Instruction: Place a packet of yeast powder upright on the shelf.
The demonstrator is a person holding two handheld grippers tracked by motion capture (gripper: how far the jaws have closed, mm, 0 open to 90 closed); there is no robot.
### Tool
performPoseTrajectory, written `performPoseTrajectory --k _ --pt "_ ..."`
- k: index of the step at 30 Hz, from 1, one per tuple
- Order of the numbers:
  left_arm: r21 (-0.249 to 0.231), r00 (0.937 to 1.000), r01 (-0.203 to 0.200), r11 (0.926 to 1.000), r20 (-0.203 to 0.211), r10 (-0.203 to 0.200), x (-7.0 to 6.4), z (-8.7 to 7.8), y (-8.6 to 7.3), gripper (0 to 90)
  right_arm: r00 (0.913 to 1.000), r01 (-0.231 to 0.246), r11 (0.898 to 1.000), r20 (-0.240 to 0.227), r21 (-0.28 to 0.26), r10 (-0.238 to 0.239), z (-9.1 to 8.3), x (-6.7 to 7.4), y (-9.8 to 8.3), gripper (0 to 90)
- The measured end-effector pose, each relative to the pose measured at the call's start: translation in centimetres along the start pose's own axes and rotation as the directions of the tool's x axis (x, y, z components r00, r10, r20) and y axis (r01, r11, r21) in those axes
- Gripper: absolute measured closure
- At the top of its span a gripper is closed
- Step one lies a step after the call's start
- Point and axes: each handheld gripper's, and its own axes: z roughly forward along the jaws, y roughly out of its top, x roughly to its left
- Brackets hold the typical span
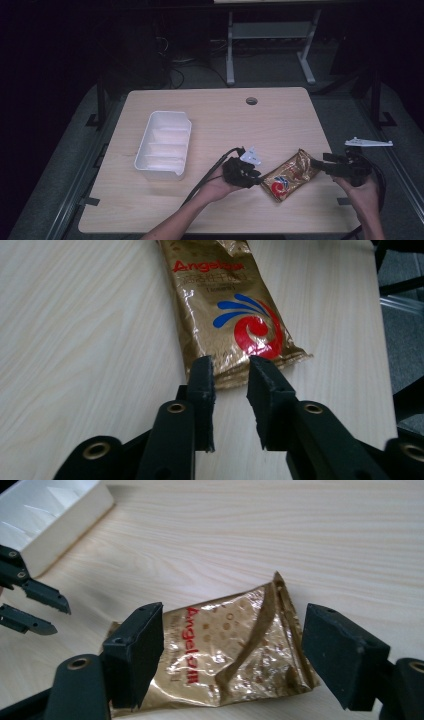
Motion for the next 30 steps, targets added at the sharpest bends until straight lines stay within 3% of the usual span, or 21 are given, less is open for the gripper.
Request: performPoseTrajectory --k 3,6,10,20,21,27,30 --pt "0.031 0.9998 -0.008 0.9995 0.016 0.007 0.0 1.4 0.7 75.1 0.9998 -0.014 1.0 0.011 0.014 0.014 0.5 -0.7 -0.1 24.3" --pt "0.02 0.9991 0.019 0.9996 0.036 -0.02 -0.1 2.7 1.3 74.3 0.9991 -0.042 0.999 0.009 0.023 0.042 1.1 -1.6 -0.4 24.4" --pt "0.044 0.9994 0.005 0.999 0.033 -0.006 -0.3 3.9 1.8 74.3 0.9976 -0.068 0.997 0.014 0.041 0.068 1.8 -2.5 -0.8 25.0" --pt "0.073 0.9994 0.007 0.9973 0.032 -0.009 -0.1 4.7 1.8 74.3 0.9952 -0.098 0.993 0.002 0.068 0.098 2.8 -3.4 -2.0 29.5" --pt "0.073 0.9995 0.003 0.9973 0.03 -0.005 -0.2 4.7 1.8 74.3 0.9939 -0.106 0.992 -0.021 0.07 0.108 3.0 -3.4 -2.1 33.1" --pt "0.064 0.9994 0.016 0.9978 0.031 -0.018 -0.2 4.9 1.7 74.3 0.9937 -0.104 0.991 -0.034 0.085 0.107 3.5 -3.3 -2.3 43.4" --pt "0.063 0.9992 0.021 0.9978 0.033 -0.023 -0.1 4.9 1.7 74.3 0.9942 -0.094 0.991 -0.042 0.099 0.099 3.9 -3.0 -2.4 55.6"
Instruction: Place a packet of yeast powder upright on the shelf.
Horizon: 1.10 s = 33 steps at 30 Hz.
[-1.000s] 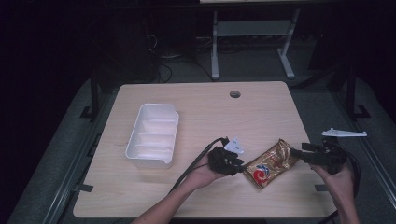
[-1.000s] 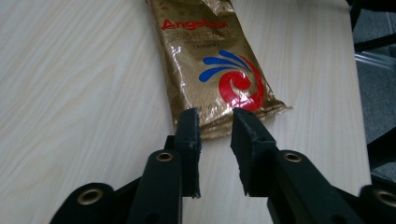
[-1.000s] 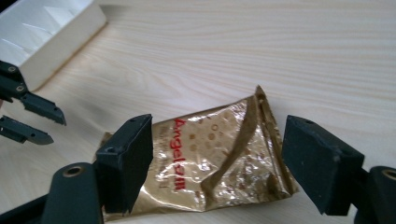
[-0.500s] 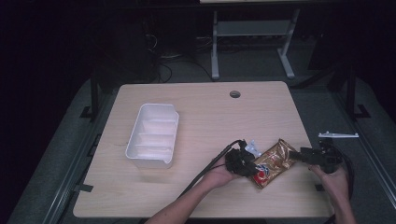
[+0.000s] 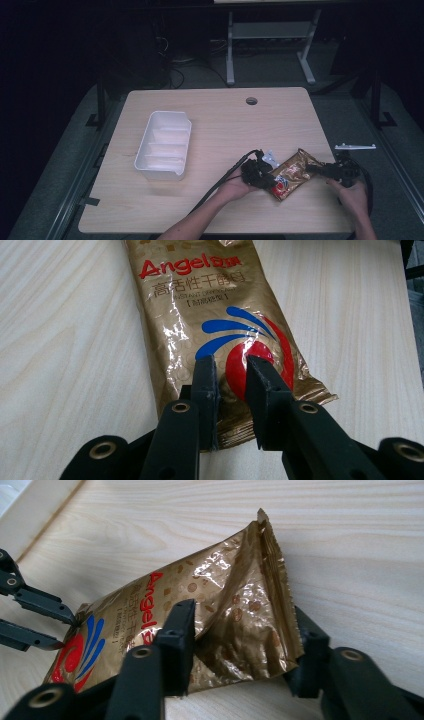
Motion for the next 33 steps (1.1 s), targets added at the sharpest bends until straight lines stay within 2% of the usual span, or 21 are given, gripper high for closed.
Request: performPoseTrajectory --k 1,2,3,4,7,11,12,14,17,18,19,23,24,25,26,27,30,31,32,33 --pt "0.0 1.0 0.0 1.0 0.0 0.0 0.0 0.0 0.0 74.4 1.0 0.0 1.0 0.0 0.0 0.0 0.0 0.0 0.0 55.6" --pt "-0.001 1.0 -0.001 1.0 -0.002 0.001 0.0 0.0 0.0 74.3 1.0 0.003 1.0 -0.006 -0.005 -0.003 -0.1 0.1 0.0 61.8" --pt "-0.001 1.0 -0.001 1.0 -0.002 0.001 0.0 0.0 0.0 74.3 1.0 0.003 1.0 -0.006 -0.005 -0.003 -0.1 0.1 0.0 61.8" --pt "-0.003 1.0 0.001 1.0 0.003 -0.001 0.1 0.0 0.0 74.0 1.0 0.001 1.0 -0.007 -0.005 -0.001 -0.1 0.1 0.0 70.1" --pt "-0.005 1.0 0.003 1.0 0.007 -0.003 0.1 0.0 0.0 72.3 1.0 0.003 1.0 -0.003 -0.004 -0.003 -0.1 0.2 -0.1 73.7" --pt "-0.008 0.9997 0.015 0.9998 0.019 -0.015 0.3 0.0 0.0 66.2 0.9998 0.01 1.0 0.016 -0.003 -0.01 -0.1 0.3 -0.1 80.8" --pt "-0.017 0.9993 0.029 0.9994 0.023 -0.029 0.4 -0.2 -0.1 63.4 0.9999 0.01 1.0 0.013 -0.011 -0.01 -0.3 0.2 -0.1 86.2" --pt "-0.019 0.9992 0.037 0.9991 0.018 -0.036 0.5 -0.3 -0.1 61.8 0.9999 0.01 1.0 0.01 -0.016 -0.01 -0.4 0.2 -0.1 86.8" --pt "-0.034 0.9979 0.06 0.9976 0.027 -0.059 0.9 -0.6 -0.2 53.6 0.9997 0.021 1.0 0.008 -0.021 -0.021 -0.6 0.4 0.0 88.2" --pt "-0.047 0.9964 0.08 0.9957 0.033 -0.078 1.2 -0.9 -0.3 51.4 0.9992 0.039 0.999 0.008 -0.031 -0.039 -0.9 0.8 0.3 88.7" --pt "-0.047 0.9964 0.08 0.9957 0.033 -0.078 1.2 -0.9 -0.3 49.9 0.9992 0.039 0.999 0.008 -0.031 -0.039 -0.9 0.8 0.3 88.7" --pt "-0.079 0.9937 0.106 0.9912 0.045 -0.103 1.8 -1.7 -0.5 37.2 0.9946 0.103 0.992 0.002 -0.069 -0.104 -2.2 2.6 1.3 89.1" --pt "-0.079 0.9937 0.106 0.9912 0.045 -0.103 1.8 -1.7 -0.5 33.2 0.9946 0.103 0.992 0.002 -0.069 -0.104 -2.2 2.6 1.3 89.1" --pt "-0.093 0.9939 0.108 0.9898 0.031 -0.105 1.9 -1.9 -0.6 33.2 0.9924 0.123 0.989 0.001 -0.077 -0.123 -2.5 3.1 1.5 89.2" --pt "-0.103 0.9931 0.114 0.9881 0.036 -0.111 2.0 -2.0 -0.7 29.1 0.9856 0.168 0.982 0.0 -0.091 -0.169 -3.1 4.3 1.9 89.2" --pt "-0.107 0.9926 0.118 0.9873 0.044 -0.114 2.1 -2.1 -0.7 29.1 0.9856 0.168 0.982 0.0 -0.091 -0.169 -3.1 4.3 1.9 89.2" --pt "-0.144 0.9898 0.135 0.9804 0.065 -0.127 2.6 -2.8 -1.1 23.8 0.9652 0.26 0.959 0.002 -0.109 -0.262 -3.9 6.4 2.7 89.2" --pt "-0.144 0.9898 0.135 0.9804 0.065 -0.127 2.6 -2.8 -1.1 23.7 0.9652 0.26 0.959 0.002 -0.109 -0.262 -3.9 6.4 2.7 89.2" --pt "-0.152 0.9888 0.14 0.9785 0.074 -0.13 2.7 -3.0 -1.2 23.6 0.9509 0.307 0.944 0.0 -0.121 -0.31 -4.3 7.6 3.1 89.2" --pt "-0.156 0.9886 0.139 0.9779 0.08 -0.127 2.9 -3.1 -1.3 23.6 0.9434 0.328 0.936 -0.004 -0.128 -0.332 -4.4 8.3 3.2 89.3"
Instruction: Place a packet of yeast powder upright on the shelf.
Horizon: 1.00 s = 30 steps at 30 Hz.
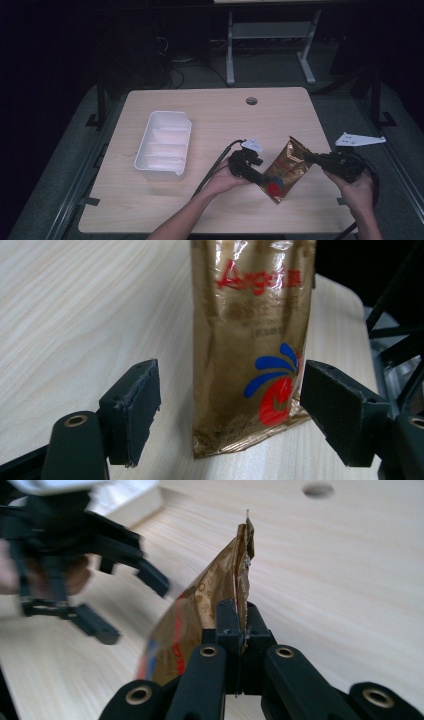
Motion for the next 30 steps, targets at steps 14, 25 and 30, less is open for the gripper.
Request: performPoseTrajectory --k 14,25,30 --pt "-0.049 0.9907 0.012 0.9987 0.136 -0.005 0.9 -0.7 -0.5 30.9 0.9617 0.248 0.969 -0.119 -0.005 -0.247 0.6 5.3 3.5 89.3" --pt "-0.03 0.984 -0.049 0.9983 0.17 0.053 0.6 -1.0 -1.3 66.2 0.9515 0.262 0.965 -0.159 -0.03 -0.263 0.9 5.3 3.3 87.8" --pt "-0.017 0.9815 -0.08 0.9967 0.174 0.081 0.4 -1.1 -1.7 74.8 0.9558 0.233 0.972 -0.178 -0.028 -0.234 1.2 4.6 3.0 72.9"
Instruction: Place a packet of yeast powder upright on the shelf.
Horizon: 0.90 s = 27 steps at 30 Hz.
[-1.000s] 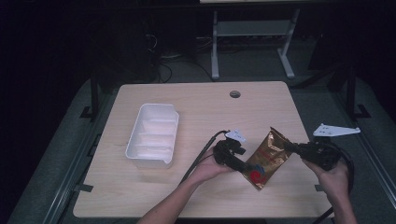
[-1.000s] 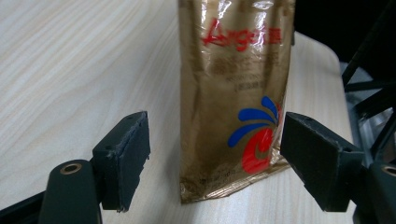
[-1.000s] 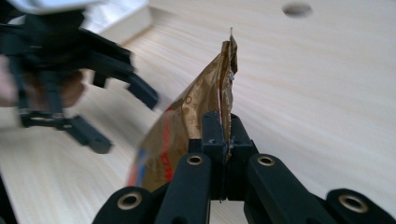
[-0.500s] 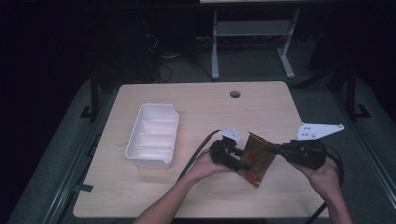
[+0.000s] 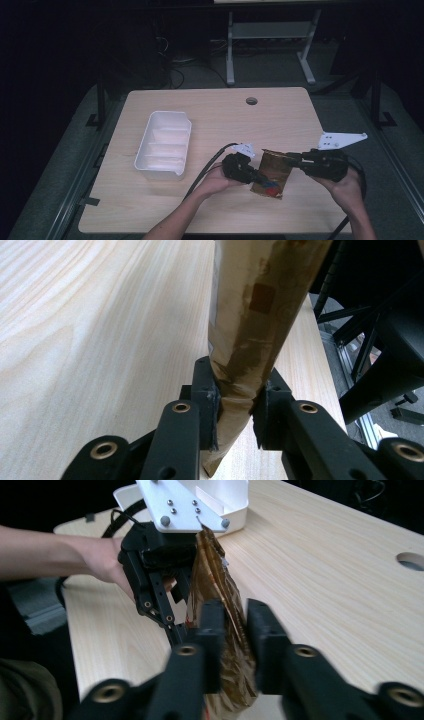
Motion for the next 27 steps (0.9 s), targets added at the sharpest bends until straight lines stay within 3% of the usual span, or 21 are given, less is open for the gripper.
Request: performPoseTrajectory --k 1,3,4,5,9,15,17,20,23,27 --pt "-0.003 1.0 -0.001 1.0 0.002 0.001 0.0 0.0 0.0 74.8 1.0 0.0 1.0 0.0 0.0 0.0 0.0 0.0 0.0 72.9" --pt "-0.005 1.0 -0.001 1.0 0.003 0.001 0.0 0.0 -0.1 75.4 0.9994 -0.034 0.999 -0.001 -0.001 0.034 0.4 -0.4 -0.4 58.4" --pt "-0.005 1.0 -0.001 1.0 0.003 0.001 0.0 0.0 -0.1 75.4 0.9994 -0.034 0.999 -0.001 -0.001 0.034 0.4 -0.4 -0.4 58.4" --pt "-0.005 1.0 0.002 1.0 0.002 -0.002 0.0 -0.1 -0.1 75.4 0.9976 -0.069 0.998 -0.011 0.006 0.069 0.8 -0.9 -0.8 52.4" --pt "-0.007 1.0 0.0 1.0 -0.001 0.0 -0.2 -0.2 -0.2 75.5 0.9942 -0.096 0.995 -0.047 0.026 0.097 1.7 -1.2 -1.4 50.5" --pt "-0.006 0.9999 -0.011 0.9999 -0.014 0.011 -0.5 -0.5 -0.3 74.5 0.9934 -0.089 0.994 -0.067 0.067 0.093 2.8 -0.9 -1.5 67.2" --pt "-0.013 0.9998 -0.003 0.9999 -0.018 0.002 -0.6 -0.7 -0.6 71.0 0.9925 -0.086 0.994 -0.081 0.067 0.091 2.8 -0.9 -1.4 75.6" --pt "-0.012 0.9988 -0.025 0.9996 -0.042 0.024 -0.9 -1.0 -0.8 63.5 0.9897 -0.073 0.995 -0.118 0.073 0.081 2.8 -0.7 -1.3 82.6" --pt "-0.029 0.9953 -0.036 0.9989 -0.091 0.033 -1.6 -2.0 -1.0 56.5 0.9884 -0.065 0.995 -0.133 0.073 0.074 2.7 -0.5 -0.9 85.1" --pt "-0.035 0.9901 -0.053 0.998 -0.132 0.048 -1.9 -2.8 -1.2 49.8 0.9921 -0.051 0.995 -0.11 0.082 0.06 2.3 -0.4 -0.5 85.6"
